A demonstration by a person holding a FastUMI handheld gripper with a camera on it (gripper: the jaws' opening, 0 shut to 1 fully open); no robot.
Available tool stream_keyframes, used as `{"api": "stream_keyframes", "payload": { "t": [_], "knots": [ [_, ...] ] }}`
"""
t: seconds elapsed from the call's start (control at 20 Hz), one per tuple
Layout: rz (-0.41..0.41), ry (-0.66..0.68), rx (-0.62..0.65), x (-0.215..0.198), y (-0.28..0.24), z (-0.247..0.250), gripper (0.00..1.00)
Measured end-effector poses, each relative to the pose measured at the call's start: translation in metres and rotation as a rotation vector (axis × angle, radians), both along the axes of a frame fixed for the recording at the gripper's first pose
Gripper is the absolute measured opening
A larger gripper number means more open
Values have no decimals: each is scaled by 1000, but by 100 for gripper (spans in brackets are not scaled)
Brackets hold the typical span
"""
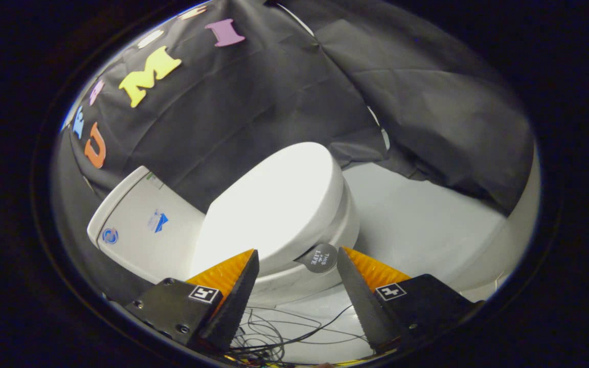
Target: Open the toilet lid.
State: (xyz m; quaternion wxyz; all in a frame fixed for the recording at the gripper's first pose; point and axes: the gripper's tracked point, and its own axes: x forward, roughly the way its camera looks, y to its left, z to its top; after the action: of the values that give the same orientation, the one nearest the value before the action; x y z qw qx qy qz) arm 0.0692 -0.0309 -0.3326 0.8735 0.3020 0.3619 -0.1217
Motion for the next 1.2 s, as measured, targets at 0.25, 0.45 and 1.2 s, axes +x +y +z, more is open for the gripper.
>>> {"api": "stream_keyframes", "payload": {
  "t": [0.25,0.45,1.2],
  "knots": [
    [-58,66,130,3,-4,-31,91],
    [-109,127,226,0,-4,-47,86],
    [-216,134,413,17,-6,-62,31]
  ]
}}
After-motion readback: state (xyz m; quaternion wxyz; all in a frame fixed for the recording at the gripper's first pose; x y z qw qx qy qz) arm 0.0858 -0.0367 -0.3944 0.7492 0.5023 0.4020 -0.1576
